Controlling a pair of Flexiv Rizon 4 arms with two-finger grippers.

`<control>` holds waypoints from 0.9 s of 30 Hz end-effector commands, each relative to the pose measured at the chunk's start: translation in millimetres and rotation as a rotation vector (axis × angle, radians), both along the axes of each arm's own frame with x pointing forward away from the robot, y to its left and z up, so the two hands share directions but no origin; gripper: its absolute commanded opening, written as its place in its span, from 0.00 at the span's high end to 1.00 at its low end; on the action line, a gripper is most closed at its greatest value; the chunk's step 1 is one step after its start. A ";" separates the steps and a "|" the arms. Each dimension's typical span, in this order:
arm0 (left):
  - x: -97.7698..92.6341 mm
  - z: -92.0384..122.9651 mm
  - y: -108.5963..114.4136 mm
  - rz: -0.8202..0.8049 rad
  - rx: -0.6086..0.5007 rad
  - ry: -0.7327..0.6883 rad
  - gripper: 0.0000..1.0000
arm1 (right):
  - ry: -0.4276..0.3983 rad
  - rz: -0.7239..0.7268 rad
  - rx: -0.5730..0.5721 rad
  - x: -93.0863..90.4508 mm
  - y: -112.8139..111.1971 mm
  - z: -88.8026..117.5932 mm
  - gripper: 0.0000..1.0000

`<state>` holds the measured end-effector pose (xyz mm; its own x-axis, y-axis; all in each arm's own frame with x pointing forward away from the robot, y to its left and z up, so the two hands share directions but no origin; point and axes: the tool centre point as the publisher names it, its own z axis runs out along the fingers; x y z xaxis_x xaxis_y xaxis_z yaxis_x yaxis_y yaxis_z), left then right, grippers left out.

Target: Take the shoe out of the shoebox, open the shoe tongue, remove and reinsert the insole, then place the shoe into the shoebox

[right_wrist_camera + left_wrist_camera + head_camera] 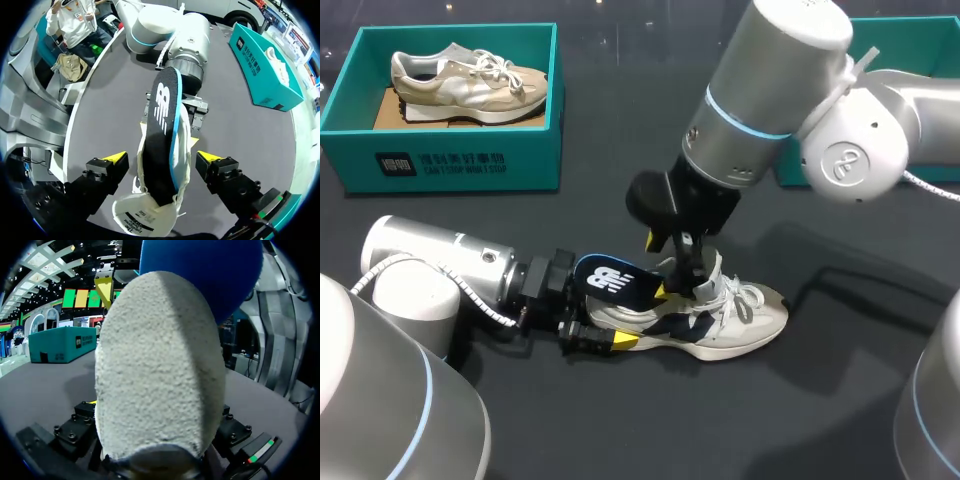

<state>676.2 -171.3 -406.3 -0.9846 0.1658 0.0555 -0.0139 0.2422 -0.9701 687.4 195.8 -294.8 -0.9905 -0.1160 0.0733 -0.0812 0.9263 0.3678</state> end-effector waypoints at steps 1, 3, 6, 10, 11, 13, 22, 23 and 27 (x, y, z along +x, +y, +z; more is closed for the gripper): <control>-0.6 0.1 -0.3 0.001 0.000 0.000 1.00 | -0.023 0.000 -0.024 -1.4 5.5 -0.8 0.00; -0.6 0.1 -0.3 0.001 0.000 0.000 1.00 | -0.023 0.000 -0.024 -1.4 5.5 -0.8 0.00; -0.6 0.1 -0.3 0.001 0.000 0.000 1.00 | -0.023 0.000 -0.024 -1.4 5.5 -0.8 0.00; -0.6 0.1 -0.3 0.001 0.000 0.000 1.00 | -0.023 0.000 -0.024 -1.4 5.5 -0.8 0.00; -0.6 0.1 -0.3 0.001 0.000 0.000 1.00 | -0.023 0.000 -0.024 -1.4 5.5 -0.8 0.00; -0.6 0.1 -0.3 0.001 0.000 0.000 1.00 | 0.037 -0.055 0.043 -3.3 9.2 2.4 0.00; -0.6 0.1 -0.3 0.001 0.000 0.000 1.00 | 0.285 -0.166 0.069 -1.6 16.4 -1.2 0.00; -0.6 0.1 -0.3 0.001 0.000 0.000 1.00 | 0.292 -0.168 0.071 -1.4 16.8 -2.0 0.00; -0.6 0.1 -0.3 0.001 0.000 0.000 1.00 | 0.349 -0.178 0.060 -1.5 21.7 -6.5 0.01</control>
